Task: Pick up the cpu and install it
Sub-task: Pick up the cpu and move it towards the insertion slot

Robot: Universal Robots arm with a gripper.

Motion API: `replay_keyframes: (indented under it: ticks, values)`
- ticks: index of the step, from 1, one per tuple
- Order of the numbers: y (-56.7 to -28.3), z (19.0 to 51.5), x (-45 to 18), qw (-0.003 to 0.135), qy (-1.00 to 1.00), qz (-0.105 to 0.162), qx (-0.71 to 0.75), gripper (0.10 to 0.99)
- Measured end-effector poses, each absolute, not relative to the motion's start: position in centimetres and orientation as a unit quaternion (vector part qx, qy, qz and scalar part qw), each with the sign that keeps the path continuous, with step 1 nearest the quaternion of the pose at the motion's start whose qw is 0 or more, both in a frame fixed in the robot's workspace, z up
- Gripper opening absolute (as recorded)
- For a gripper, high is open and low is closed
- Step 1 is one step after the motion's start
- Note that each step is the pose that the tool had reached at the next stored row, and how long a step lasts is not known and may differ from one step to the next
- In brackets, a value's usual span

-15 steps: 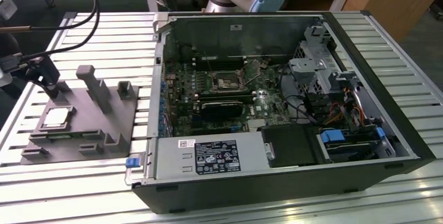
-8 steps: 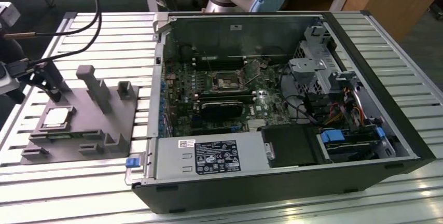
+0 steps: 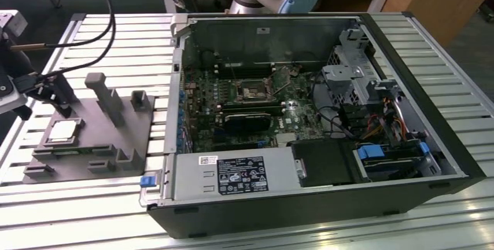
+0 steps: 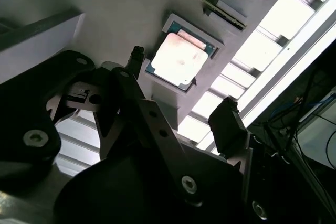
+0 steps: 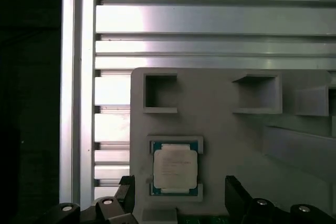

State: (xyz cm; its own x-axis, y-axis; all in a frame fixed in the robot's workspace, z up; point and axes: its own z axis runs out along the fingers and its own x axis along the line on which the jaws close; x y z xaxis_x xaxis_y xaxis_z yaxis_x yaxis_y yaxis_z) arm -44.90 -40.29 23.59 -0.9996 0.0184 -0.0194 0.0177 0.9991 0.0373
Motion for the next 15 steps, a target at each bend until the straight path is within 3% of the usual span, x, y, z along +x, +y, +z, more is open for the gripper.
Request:
replay_keyframes:
  ticks: [15]
  values:
    - [-40.3,21.0,-44.9,0.01,1.0,0.019,0.009,0.776]
